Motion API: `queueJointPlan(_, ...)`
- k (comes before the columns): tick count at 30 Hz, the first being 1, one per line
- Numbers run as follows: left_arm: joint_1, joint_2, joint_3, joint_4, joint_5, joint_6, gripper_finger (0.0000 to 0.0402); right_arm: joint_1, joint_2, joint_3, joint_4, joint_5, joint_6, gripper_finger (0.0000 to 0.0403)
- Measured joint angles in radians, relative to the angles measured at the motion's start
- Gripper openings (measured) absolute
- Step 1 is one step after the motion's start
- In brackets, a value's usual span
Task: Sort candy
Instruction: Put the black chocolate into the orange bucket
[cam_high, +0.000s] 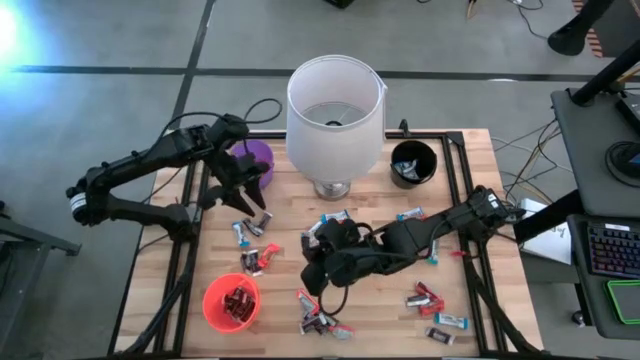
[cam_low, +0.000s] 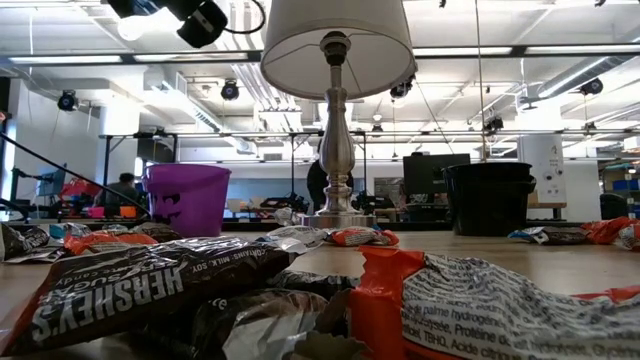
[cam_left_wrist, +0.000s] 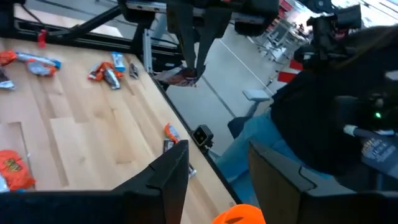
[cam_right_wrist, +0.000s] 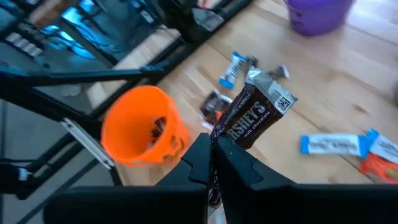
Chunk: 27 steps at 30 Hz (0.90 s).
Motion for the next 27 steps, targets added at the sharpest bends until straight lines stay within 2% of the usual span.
queueJointPlan(6, -0.051, 0.034, 0.0, 0.069, 0.0, -0.011, 0.0146, -0.025, 0.0, 0.001, 0.107, -0.043, -0.103, 0.0008)
queueJointPlan(12, -0.093, 0.073, 0.0, 0.217, -0.002, -0.04, 0.0146, -0.043, 0.0, 0.001, 0.18, -0.066, -0.169, 0.0008)
queueJointPlan(27, -0.118, 0.132, 0.0, 0.414, -0.002, -0.032, 0.0146, -0.068, 0.0, 0.001, 0.267, -0.067, -0.205, 0.0008)
